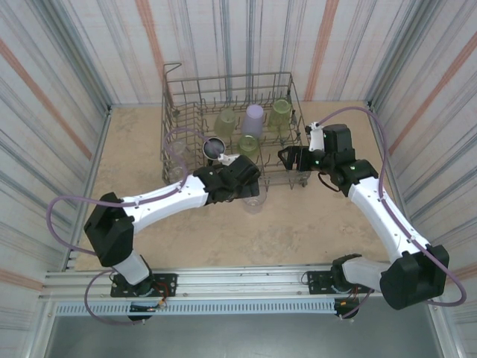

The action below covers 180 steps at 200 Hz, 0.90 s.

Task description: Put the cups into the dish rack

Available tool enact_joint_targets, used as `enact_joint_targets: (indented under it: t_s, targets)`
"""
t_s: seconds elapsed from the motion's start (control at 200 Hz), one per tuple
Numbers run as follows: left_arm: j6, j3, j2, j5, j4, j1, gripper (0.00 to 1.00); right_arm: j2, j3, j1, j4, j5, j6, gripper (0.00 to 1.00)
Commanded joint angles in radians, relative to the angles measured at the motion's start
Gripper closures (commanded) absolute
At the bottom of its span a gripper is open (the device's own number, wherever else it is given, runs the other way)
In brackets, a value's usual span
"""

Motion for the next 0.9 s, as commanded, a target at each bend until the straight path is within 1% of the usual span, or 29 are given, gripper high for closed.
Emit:
enact_joint_targets:
  t_s: [0.0,0.08,0.185,0.291,0.401,0.546,0.666,0.781,0.897]
  targets:
    - [0.054,0.031,0.046,0.019,0.027,0.044,0.01,-0.023,-0.012,-0.008,0.012,-0.024,0.019,0.01]
    - [0.071,0.043,0.056,0.036,0.042,0.056,0.01,-0.023,-0.013,-0.009,0.012,-0.028,0.022,0.01]
    - [0.090,0.068,0.065,0.029,0.023,0.055,0.01,-0.022,-0.013,-0.011,0.012,-0.035,0.024,0.01]
    - [0.091,0.059,0.054,0.040,0.023,0.054,0.01,-0.017,-0.011,-0.011,0.012,-0.037,0.025,0.01]
    - [0.100,0.044,0.031,0.036,0.022,0.029,0.01,-0.011,-0.006,-0.012,0.012,-0.039,0.026,0.01]
    - [0.105,0.020,-0.004,-0.011,0.002,-0.024,0.01,-0.009,-0.002,-0.012,0.016,-0.042,0.029,0.01]
    - [0.079,-0.004,-0.017,-0.055,-0.025,-0.062,0.04,-0.006,-0.003,-0.012,0.017,-0.047,0.029,0.01]
    - [0.036,-0.036,-0.003,-0.047,-0.025,-0.066,0.06,-0.004,-0.001,-0.013,0.018,-0.055,0.033,0.01]
    - [0.023,-0.040,0.026,-0.055,-0.025,-0.064,0.08,-0.001,0.000,-0.013,0.025,-0.054,0.035,0.01]
